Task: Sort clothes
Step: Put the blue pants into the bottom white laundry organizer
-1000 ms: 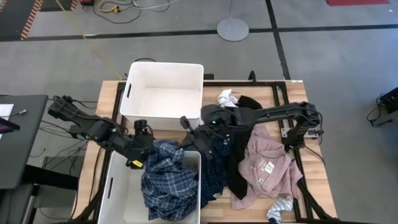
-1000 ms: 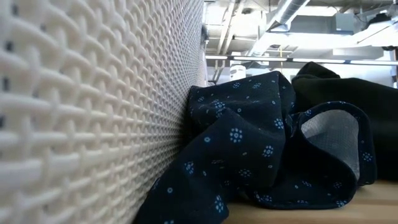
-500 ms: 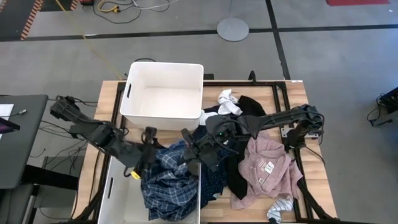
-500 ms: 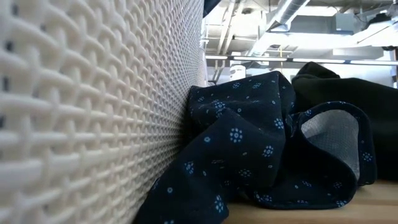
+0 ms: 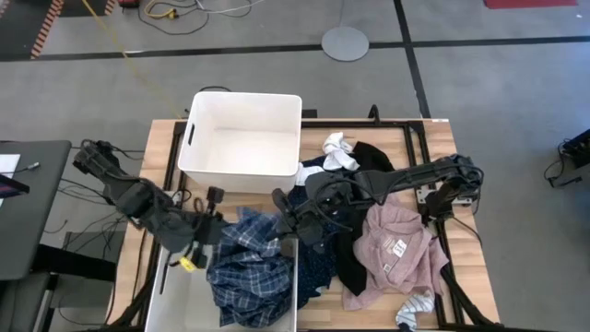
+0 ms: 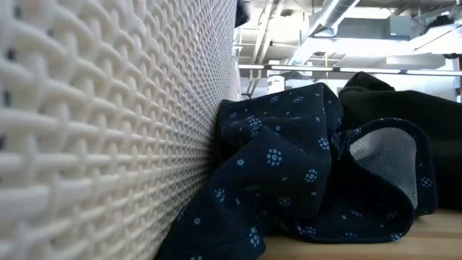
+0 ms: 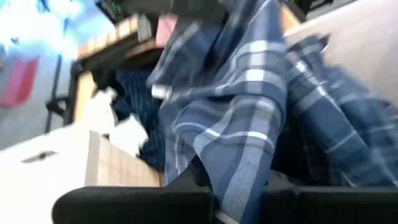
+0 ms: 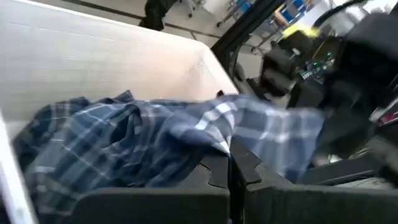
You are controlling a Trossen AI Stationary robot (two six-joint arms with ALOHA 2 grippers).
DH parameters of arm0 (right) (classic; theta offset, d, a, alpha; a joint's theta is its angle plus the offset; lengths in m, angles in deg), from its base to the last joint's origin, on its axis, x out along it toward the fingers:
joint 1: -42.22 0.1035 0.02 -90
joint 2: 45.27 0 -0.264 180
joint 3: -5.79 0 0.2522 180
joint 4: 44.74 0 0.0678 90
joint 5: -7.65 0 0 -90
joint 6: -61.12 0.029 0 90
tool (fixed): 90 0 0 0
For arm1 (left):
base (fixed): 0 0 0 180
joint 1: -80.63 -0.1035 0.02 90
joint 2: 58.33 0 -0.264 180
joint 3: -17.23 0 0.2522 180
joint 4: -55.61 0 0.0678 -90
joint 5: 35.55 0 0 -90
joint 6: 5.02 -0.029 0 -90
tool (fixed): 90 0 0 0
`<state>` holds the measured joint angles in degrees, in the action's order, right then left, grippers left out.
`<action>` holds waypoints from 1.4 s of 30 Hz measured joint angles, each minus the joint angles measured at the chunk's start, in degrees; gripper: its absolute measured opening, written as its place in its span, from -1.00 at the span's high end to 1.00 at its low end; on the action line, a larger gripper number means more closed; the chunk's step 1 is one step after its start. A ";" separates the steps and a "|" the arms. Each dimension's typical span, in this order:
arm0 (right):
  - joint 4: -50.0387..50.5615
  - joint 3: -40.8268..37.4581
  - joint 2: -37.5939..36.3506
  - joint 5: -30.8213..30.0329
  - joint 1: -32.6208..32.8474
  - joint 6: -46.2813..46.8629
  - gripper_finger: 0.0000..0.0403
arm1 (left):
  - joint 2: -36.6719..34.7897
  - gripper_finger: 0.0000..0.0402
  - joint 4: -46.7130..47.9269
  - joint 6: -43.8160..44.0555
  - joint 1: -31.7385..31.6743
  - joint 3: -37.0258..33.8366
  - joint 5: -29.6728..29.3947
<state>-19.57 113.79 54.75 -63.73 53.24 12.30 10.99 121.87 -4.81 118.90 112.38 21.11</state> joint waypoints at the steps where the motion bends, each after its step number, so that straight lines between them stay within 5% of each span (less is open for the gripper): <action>1: 1.45 0.00 -0.45 -0.33 0.01 0.66 0.97 | 0.02 0.99 0.28 -0.15 1.21 0.95 -0.41; 16: 17.35 0.00 -2.23 -9.55 -1.08 10.67 0.24 | 0.15 1.00 -5.53 5.04 18.20 5.00 1.26; 22: 19.78 0.00 -2.23 -10.36 -3.36 14.98 0.12 | 1.19 1.00 -9.66 4.12 21.62 5.02 1.75; 27: 21.97 0.00 -2.23 -10.35 -5.03 15.90 0.13 | 3.12 1.00 -7.56 9.74 21.46 5.02 4.18; 34: 22.80 0.00 -2.24 -10.32 -5.35 16.02 0.14 | 7.82 1.00 8.93 25.93 16.63 4.59 3.38; 42: 25.99 0.00 -2.23 -10.30 -4.10 16.89 0.14 | 10.81 1.00 10.97 27.23 9.63 -0.45 8.20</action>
<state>6.41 113.79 52.53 -74.03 49.14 29.19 21.80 132.85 22.41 128.53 111.92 29.31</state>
